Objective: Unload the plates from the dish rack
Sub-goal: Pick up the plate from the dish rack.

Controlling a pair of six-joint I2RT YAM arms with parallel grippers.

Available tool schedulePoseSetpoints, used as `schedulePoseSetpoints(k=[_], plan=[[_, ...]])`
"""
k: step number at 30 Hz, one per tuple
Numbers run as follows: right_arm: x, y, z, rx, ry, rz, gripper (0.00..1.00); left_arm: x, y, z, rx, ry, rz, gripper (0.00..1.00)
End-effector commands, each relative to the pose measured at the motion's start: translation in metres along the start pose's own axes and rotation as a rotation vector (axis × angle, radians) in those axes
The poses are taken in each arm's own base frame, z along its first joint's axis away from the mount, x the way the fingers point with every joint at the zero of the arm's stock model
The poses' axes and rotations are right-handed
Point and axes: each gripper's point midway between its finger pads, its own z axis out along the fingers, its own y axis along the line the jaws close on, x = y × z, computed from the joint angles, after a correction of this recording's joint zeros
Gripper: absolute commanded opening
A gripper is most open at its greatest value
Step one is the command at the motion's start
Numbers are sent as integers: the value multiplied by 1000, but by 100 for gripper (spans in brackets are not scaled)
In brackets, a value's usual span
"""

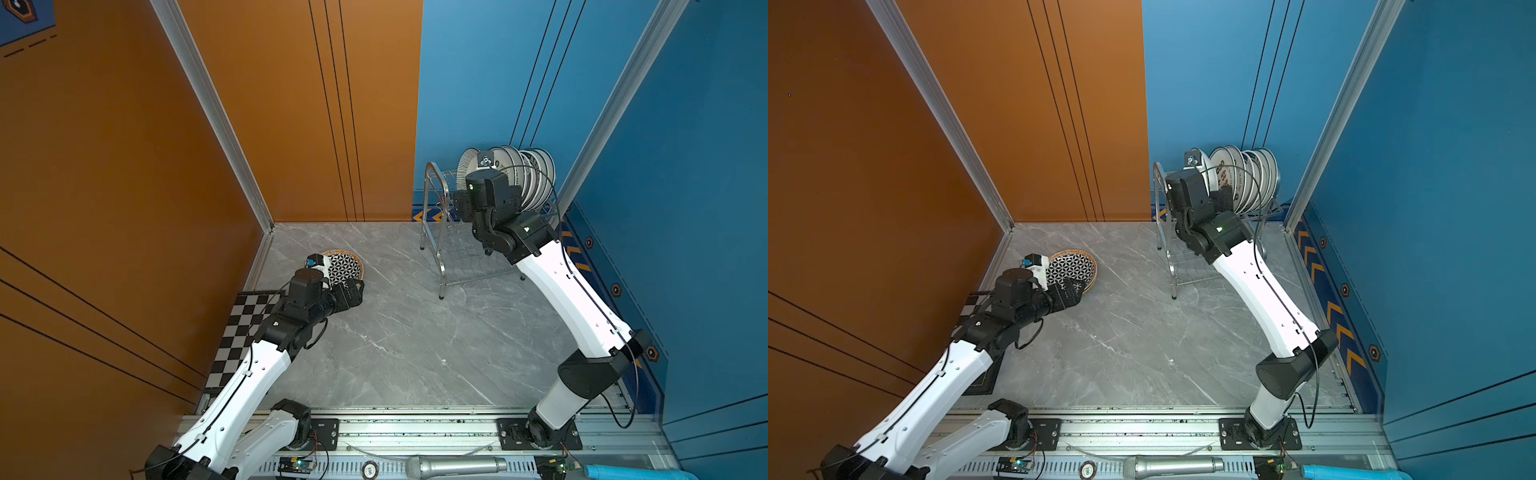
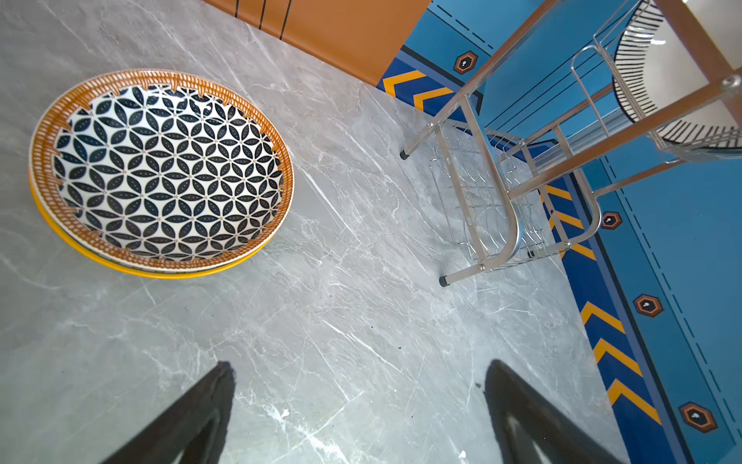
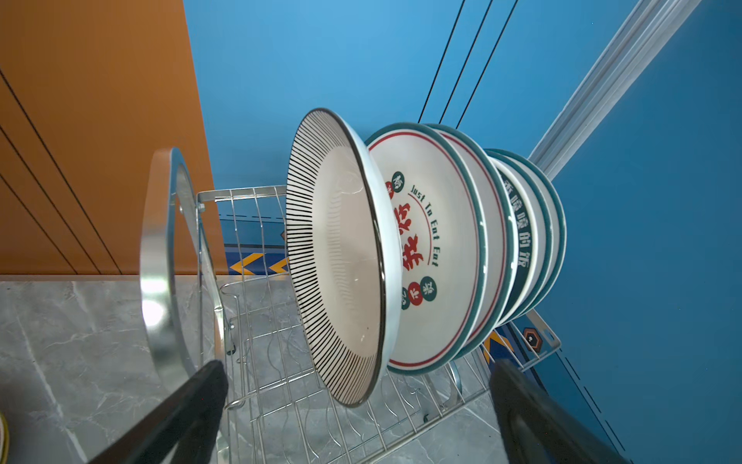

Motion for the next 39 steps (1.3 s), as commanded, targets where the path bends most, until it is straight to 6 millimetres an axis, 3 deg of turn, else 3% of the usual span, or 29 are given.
schedulePoseSetpoints(k=[1,10,19,32,39], plan=[[-1,-15,7,75,8,-8,99,3,6,-1,-26,-7,52,98],[17,-14,40,69,65,4,96,8,8,7,-56,39,63,98],[39,-7,70,49,120,21,86,11,10,9,-77,46,71,98],[53,-12,85,137,89,25,56,17,20,16,-131,68,44,98],[53,-17,84,158,67,30,47,19,24,18,-151,74,45,98]])
